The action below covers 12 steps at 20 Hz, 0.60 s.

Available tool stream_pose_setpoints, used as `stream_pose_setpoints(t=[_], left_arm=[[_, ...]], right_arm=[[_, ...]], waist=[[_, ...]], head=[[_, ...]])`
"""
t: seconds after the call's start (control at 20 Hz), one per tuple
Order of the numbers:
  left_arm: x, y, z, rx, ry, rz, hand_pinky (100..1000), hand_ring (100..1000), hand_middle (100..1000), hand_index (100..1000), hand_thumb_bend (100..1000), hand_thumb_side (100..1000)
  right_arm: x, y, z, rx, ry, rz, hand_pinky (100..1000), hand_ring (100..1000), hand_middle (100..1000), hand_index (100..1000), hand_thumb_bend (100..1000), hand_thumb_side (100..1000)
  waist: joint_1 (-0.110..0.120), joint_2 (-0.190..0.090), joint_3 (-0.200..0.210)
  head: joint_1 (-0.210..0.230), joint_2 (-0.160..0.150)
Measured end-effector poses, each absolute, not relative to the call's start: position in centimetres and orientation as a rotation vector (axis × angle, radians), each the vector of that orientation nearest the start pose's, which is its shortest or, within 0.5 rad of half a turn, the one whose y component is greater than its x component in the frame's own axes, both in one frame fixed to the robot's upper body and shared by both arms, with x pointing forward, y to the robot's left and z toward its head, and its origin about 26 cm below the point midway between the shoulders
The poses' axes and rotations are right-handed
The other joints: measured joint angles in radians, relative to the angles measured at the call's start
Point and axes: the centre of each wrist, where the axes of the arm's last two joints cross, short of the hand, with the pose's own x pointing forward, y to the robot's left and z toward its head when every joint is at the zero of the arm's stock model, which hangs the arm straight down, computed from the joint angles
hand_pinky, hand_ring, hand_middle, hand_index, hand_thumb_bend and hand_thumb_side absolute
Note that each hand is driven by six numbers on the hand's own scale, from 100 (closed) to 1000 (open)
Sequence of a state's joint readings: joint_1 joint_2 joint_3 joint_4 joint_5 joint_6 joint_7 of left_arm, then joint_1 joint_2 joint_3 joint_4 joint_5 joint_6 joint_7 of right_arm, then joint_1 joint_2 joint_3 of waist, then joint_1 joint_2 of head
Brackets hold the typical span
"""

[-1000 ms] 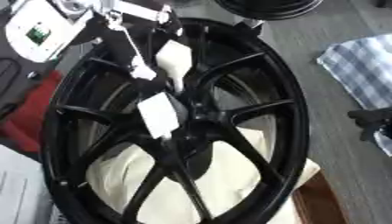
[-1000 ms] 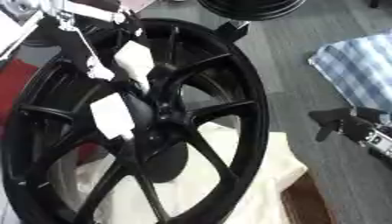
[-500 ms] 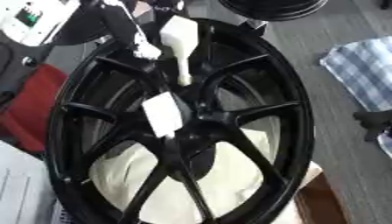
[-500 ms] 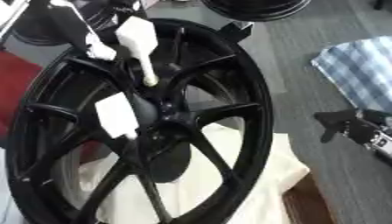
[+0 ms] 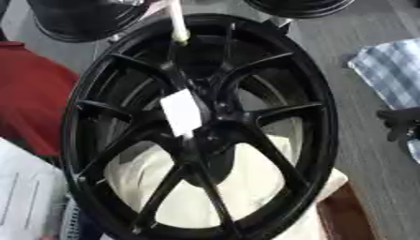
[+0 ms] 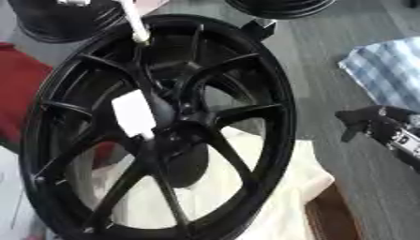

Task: Pull the pin out of the wheel hub.

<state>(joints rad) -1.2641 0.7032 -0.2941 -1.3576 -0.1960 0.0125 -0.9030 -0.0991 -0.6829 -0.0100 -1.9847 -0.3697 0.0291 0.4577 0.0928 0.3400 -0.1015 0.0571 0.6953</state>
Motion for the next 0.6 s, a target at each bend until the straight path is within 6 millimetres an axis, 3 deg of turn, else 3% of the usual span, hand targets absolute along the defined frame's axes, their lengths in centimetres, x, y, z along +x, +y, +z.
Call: stream_pose_setpoints(t=[0.1,0.2,0.4,0.6], left_arm=[[40.4,24.8,42.4,0.483,-1.644,-1.694,660,464,392,303,100,248],[40.6,28.0,42.2,0.541,-1.615,-1.570,663,466,383,306,100,251],[39.9,34.3,41.4,0.649,-1.559,-1.348,664,464,380,317,100,253],[38.0,40.3,40.9,0.765,-1.521,-1.157,664,469,386,336,100,254]], right_arm=[[27.1,-33.6,17.8,0.190,-1.818,0.856,1000,974,589,789,100,736],[26.7,-34.1,17.4,0.174,-1.812,0.831,1000,974,589,789,100,729],[26.3,-34.9,17.3,0.140,-1.825,0.799,1000,974,589,789,100,714],[26.3,-35.1,17.4,0.133,-1.849,0.783,1000,974,589,790,100,706]], waist=[[-0.002,-0.033,0.043],[-0.014,-0.057,0.093],[-0.028,-0.062,0.172],[-0.047,-0.070,0.192]], head=[[-0.018,0.035],[-0.043,0.056],[-0.087,0.069],[-0.116,0.069]])
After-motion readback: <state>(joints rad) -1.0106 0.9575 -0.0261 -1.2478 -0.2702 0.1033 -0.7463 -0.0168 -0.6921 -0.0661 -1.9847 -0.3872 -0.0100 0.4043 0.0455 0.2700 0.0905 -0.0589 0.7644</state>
